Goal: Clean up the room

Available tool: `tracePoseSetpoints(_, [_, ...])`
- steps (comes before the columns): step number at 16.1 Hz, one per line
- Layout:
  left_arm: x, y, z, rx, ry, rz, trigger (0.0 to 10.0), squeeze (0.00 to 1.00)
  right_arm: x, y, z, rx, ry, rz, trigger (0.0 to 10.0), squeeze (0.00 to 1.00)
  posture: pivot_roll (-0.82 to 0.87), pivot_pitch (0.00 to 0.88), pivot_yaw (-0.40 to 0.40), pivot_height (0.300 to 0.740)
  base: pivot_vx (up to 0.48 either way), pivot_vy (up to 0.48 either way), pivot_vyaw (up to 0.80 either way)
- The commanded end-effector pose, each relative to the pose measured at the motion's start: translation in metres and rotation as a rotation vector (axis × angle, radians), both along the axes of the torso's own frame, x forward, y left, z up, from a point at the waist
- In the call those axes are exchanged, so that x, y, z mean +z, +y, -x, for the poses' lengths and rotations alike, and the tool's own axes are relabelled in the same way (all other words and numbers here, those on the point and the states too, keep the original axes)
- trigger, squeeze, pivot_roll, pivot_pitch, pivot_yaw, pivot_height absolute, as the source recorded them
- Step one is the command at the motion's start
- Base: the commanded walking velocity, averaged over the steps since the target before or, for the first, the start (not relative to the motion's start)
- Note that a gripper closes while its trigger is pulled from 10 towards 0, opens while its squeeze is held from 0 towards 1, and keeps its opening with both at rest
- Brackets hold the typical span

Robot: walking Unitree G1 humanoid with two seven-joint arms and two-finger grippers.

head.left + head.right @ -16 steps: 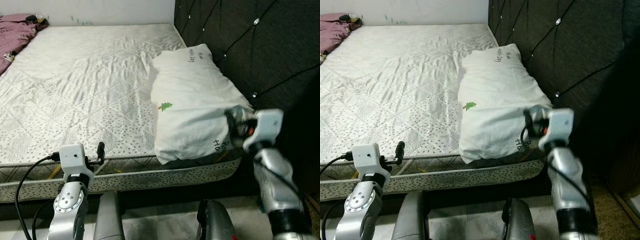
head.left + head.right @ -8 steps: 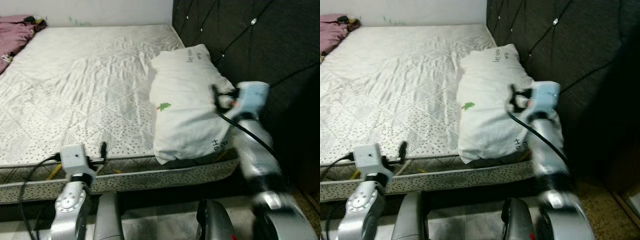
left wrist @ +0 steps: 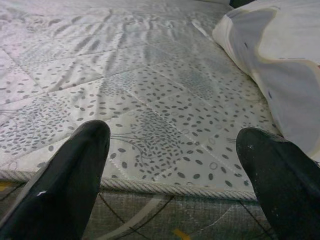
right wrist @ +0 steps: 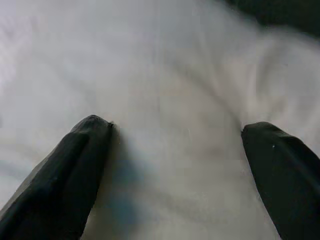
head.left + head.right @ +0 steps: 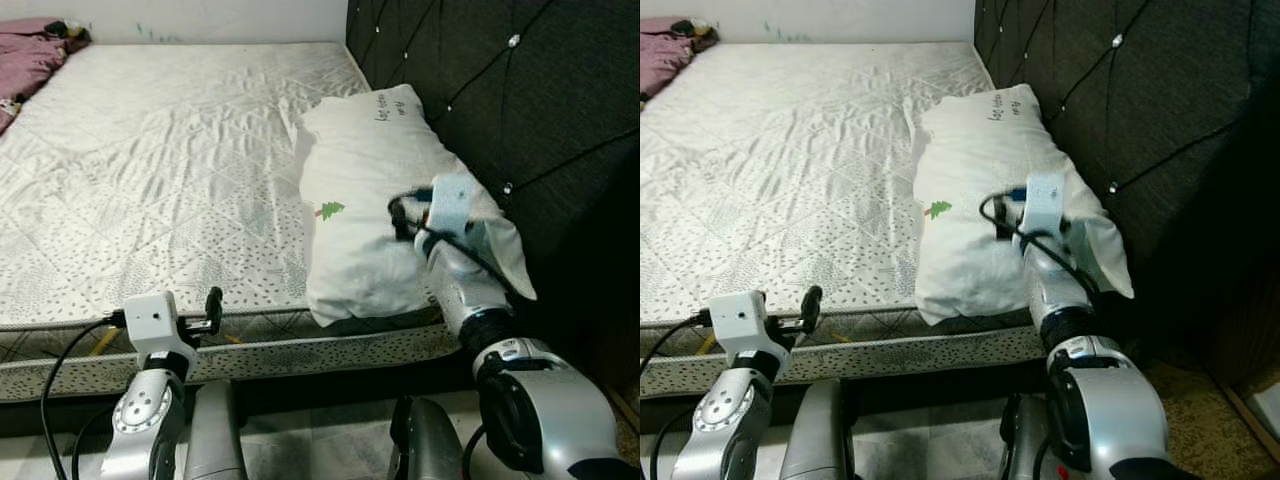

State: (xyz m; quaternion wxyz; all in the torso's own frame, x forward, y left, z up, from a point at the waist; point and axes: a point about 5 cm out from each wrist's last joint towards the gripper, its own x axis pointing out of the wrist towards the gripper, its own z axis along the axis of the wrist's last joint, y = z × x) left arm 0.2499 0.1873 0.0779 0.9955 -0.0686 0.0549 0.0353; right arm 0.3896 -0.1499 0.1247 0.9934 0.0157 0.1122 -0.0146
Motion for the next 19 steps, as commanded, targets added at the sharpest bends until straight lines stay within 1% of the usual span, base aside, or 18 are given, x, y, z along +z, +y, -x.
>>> tracePoseSetpoints(1, [0.000,0.001,0.002,0.004,0.011,-0.004,10.0,0.00,-0.026,-0.005,0.011,-0.039,0.126,-0.027,10.0,0.33,0.13,0.063,-0.048,0.527,0.000,0.000,0.00])
tracePoseSetpoints(2, [-0.001,0.001,0.002,0.004,0.015,-0.003,10.0,0.00,-0.040,-0.009,0.018,-0.065,0.189,-0.068,10.0,0.22,0.13,0.063,-0.048,0.527,0.000,0.000,0.00])
tracePoseSetpoints(3, [-0.001,0.001,0.002,0.003,0.020,-0.001,10.0,0.00,-0.055,-0.015,0.027,-0.088,0.248,-0.095,10.0,0.00,0.12,0.062,-0.047,0.527,0.000,0.000,0.00])
tracePoseSetpoints(6, [-0.002,0.001,-0.001,0.003,0.026,0.003,10.0,0.00,-0.066,-0.024,0.036,-0.105,0.277,-0.089,10.0,0.00,0.12,0.050,-0.040,0.527,0.000,0.000,0.00])
tracePoseSetpoints(7, [-0.002,0.001,-0.002,0.003,0.027,0.002,10.0,0.00,-0.067,-0.027,0.036,-0.108,0.275,-0.083,10.0,0.00,0.12,0.043,-0.038,0.527,0.000,0.000,0.00])
tracePoseSetpoints(8, [-0.002,0.002,-0.004,0.003,0.025,-0.003,10.0,0.00,-0.066,-0.036,0.037,-0.106,0.264,-0.065,10.0,0.00,0.11,0.030,-0.035,0.527,0.000,0.000,0.00])
tracePoseSetpoints(9, [-0.002,0.002,-0.005,0.003,0.025,-0.004,10.0,0.00,-0.066,-0.038,0.037,-0.106,0.262,-0.062,10.0,0.00,0.11,0.028,-0.035,0.527,0.000,0.000,0.00])
tracePoseSetpoints(10, [-0.002,0.003,-0.006,0.009,0.022,-0.008,10.0,0.00,-0.064,-0.044,0.037,-0.114,0.243,-0.061,10.0,0.00,0.11,0.018,-0.034,0.527,0.000,0.000,0.00])
tracePoseSetpoints(11, [-0.001,0.005,-0.007,0.018,0.016,-0.015,10.0,0.00,-0.059,-0.049,0.036,-0.122,0.189,-0.080,10.0,0.00,0.11,0.013,-0.032,0.527,0.000,0.000,0.00])
tracePoseSetpoints(13, [0.000,0.007,-0.009,0.024,0.008,-0.033,10.0,0.00,-0.044,-0.051,0.032,-0.099,0.053,-0.081,10.0,0.00,0.10,0.002,-0.026,0.527,0.000,0.000,0.00])
tracePoseSetpoints(14, [0.001,0.007,-0.010,0.023,0.006,-0.035,10.0,0.00,-0.041,-0.051,0.031,-0.095,0.025,-0.085,10.0,0.00,0.10,0.000,-0.025,0.527,0.000,0.000,0.00])
tracePoseSetpoints(15, [0.004,0.009,-0.013,0.026,-0.017,-0.053,10.0,0.00,-0.025,-0.046,0.027,-0.076,-0.092,-0.106,10.0,0.00,0.09,0.000,-0.019,0.527,0.000,0.000,0.00])
tracePoseSetpoints(17, [0.008,0.009,-0.016,0.020,-0.042,-0.058,10.0,0.00,-0.008,-0.034,0.027,-0.023,-0.205,-0.085,10.0,0.00,0.09,0.000,-0.016,0.527,0.000,0.000,0.00])
tracePoseSetpoints(18, [0.013,0.008,-0.018,0.013,-0.071,-0.075,10.0,0.00,0.000,-0.027,0.029,-0.010,-0.253,-0.090,10.0,0.00,0.09,0.000,-0.016,0.527,0.000,0.000,0.00])
tracePoseSetpoints(19, [0.023,0.005,-0.022,-0.013,-0.126,-0.117,10.0,0.00,0.007,-0.018,0.033,0.015,-0.302,-0.097,10.0,0.00,0.08,0.000,-0.017,0.527,0.000,0.000,0.00])
